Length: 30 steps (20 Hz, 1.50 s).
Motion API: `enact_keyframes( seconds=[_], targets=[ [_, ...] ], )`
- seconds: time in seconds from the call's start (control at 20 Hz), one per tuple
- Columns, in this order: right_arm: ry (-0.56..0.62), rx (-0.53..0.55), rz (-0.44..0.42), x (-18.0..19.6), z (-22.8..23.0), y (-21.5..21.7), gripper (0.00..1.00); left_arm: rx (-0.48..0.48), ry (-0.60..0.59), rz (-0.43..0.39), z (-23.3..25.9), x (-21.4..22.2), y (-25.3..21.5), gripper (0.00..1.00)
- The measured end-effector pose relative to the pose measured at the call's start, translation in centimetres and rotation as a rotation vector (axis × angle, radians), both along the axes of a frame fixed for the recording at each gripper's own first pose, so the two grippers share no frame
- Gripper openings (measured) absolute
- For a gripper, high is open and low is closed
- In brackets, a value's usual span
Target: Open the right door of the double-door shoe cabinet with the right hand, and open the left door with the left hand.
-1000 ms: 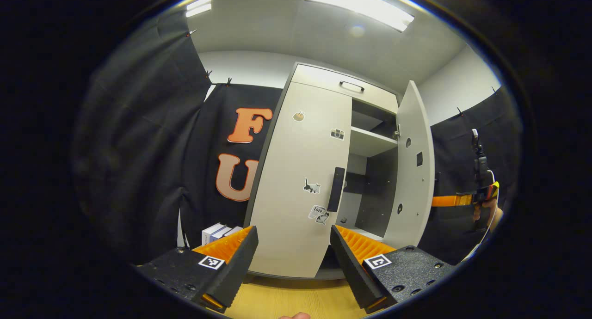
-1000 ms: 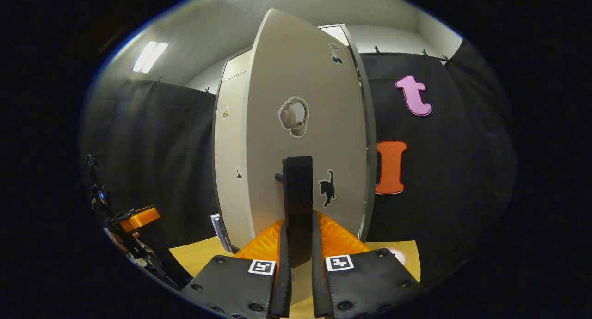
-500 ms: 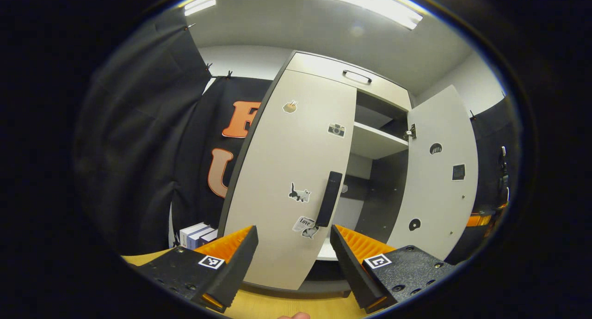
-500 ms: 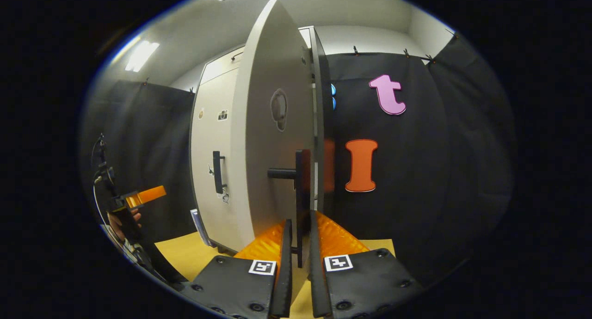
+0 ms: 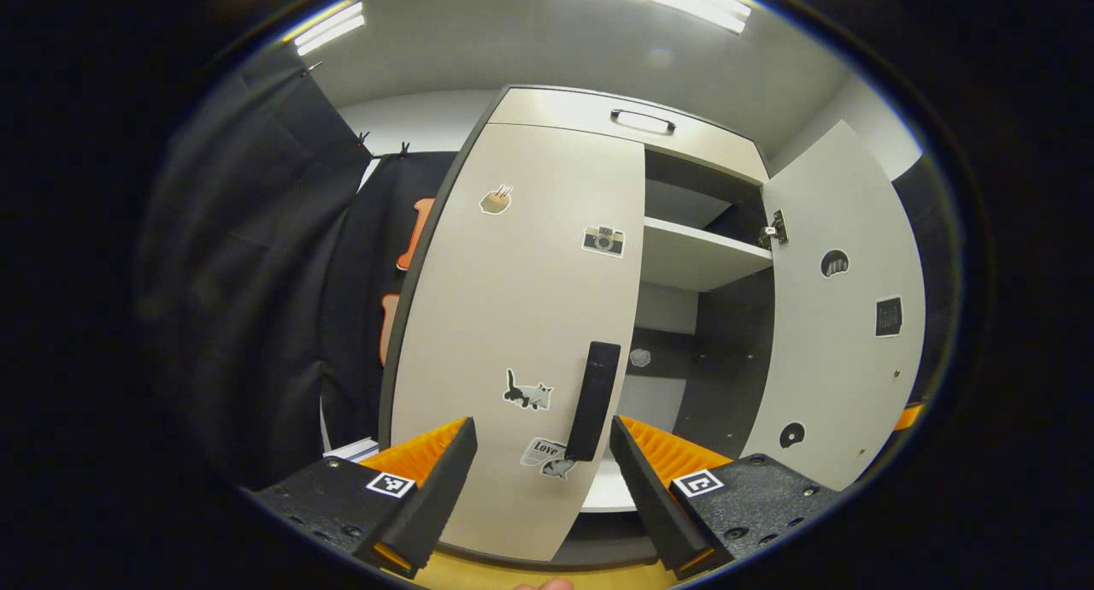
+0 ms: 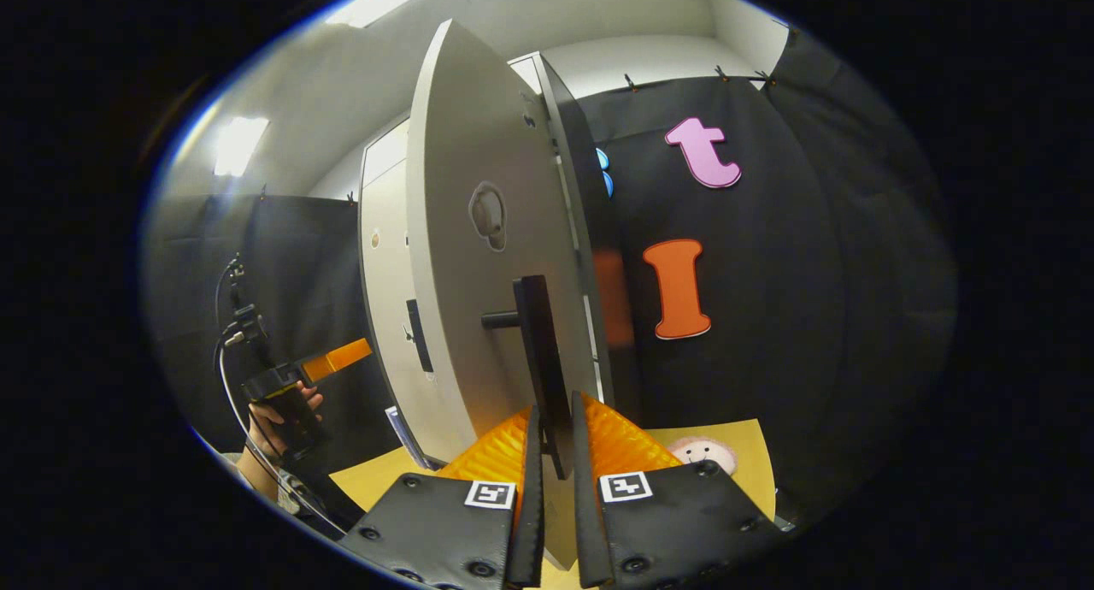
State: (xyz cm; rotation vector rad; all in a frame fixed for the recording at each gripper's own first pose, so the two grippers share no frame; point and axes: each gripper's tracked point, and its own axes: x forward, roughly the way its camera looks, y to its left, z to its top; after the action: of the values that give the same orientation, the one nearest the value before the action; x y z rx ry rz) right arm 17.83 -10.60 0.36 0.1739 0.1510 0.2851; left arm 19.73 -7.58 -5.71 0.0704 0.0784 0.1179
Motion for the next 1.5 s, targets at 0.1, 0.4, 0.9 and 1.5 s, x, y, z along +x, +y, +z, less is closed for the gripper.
enact_keyframes(
  seconds=[0.1,0.4,0.9,1.5],
  targets=[
    [-0.008,-0.020,-0.057,-0.4,-0.2,-0.8,0.24,0.011,0.035,-0.021,-1.3,1.4,-0.3,0.94],
    [-0.037,-0.052,-0.250,-2.0,-0.7,-2.7,0.47,0.034,0.083,-0.091,-4.2,7.3,-1.4,0.94],
    [-0.030,0.017,-0.374,-4.6,-1.4,-2.7,0.98,0.018,0.080,-0.111,-4.9,11.1,-2.0,0.94],
    [-0.021,-0.064,-0.461,-5.6,-2.2,-3.9,0.88,0.092,0.130,-0.218,-5.3,9.8,-3.4,0.22]
  ],
)
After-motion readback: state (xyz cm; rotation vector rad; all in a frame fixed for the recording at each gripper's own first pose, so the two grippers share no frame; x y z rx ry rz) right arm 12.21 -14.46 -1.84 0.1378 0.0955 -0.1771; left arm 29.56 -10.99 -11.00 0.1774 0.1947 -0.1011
